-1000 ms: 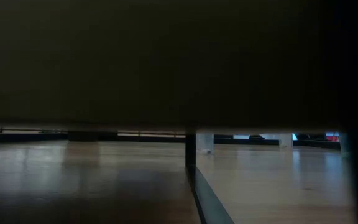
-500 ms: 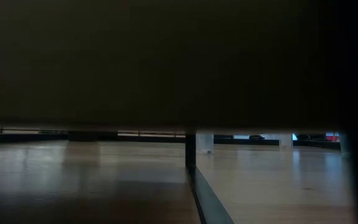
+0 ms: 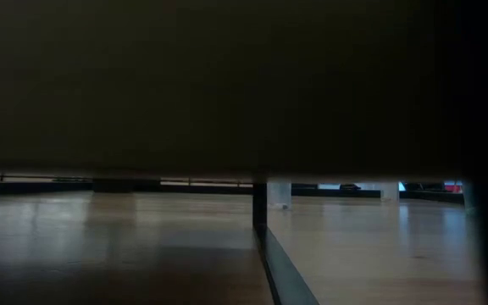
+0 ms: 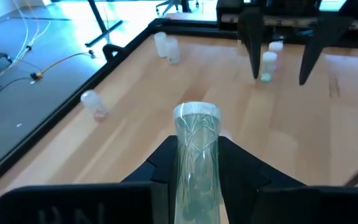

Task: Pick and place medicine bottles onto shelf by color
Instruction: Put the top left green pill bottle on the shelf

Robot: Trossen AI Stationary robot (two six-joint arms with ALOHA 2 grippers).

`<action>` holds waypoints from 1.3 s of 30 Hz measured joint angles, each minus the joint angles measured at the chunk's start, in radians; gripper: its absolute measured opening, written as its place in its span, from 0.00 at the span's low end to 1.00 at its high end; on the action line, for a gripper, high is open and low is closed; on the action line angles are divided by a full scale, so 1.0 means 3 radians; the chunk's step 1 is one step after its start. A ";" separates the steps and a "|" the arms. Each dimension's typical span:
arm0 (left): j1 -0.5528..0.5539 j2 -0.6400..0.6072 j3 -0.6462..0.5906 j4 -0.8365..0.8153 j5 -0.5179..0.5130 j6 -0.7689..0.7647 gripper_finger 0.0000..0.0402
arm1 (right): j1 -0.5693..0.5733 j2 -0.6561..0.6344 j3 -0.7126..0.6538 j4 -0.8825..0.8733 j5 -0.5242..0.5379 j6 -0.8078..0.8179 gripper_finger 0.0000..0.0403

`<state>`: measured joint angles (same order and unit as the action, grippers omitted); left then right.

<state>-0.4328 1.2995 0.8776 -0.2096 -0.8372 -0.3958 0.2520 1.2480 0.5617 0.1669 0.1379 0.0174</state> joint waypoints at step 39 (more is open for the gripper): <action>-0.0156 -0.0030 -0.1462 0.3108 0.0130 0.0893 0.19 | -0.0001 0.0000 -0.0001 -0.0001 -0.0001 0.0001 0.64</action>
<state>-0.4797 1.2903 0.4389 0.7227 -0.7982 -0.1280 0.2516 1.2480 0.5613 0.1665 0.1377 0.0175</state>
